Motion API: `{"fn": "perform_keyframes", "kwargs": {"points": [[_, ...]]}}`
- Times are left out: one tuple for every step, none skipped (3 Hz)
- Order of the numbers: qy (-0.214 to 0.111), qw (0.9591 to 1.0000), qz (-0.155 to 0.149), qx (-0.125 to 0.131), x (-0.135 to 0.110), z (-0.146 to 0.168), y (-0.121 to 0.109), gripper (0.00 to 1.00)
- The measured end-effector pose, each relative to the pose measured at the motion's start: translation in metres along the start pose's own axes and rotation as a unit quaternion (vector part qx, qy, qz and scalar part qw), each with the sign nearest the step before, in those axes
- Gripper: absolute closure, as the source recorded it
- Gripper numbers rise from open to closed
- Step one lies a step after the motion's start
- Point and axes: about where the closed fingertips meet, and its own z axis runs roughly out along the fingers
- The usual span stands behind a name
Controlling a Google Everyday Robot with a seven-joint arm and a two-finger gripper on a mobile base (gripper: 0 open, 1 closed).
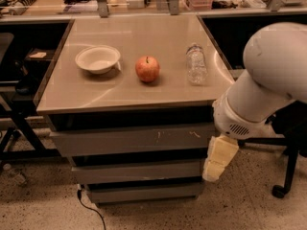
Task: Open top drawer
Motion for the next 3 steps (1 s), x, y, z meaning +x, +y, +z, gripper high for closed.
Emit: {"fn": "perform_keyframes", "kwargs": {"points": [[0.003,0.9988,0.035,-0.033,0.003,0.046,0.009,0.0],[0.003,0.9986,0.039,-0.035,0.004,0.048,0.01,0.0],[-0.004,0.9985,0.046,-0.031,-0.001,0.062,0.011,0.0]]}}
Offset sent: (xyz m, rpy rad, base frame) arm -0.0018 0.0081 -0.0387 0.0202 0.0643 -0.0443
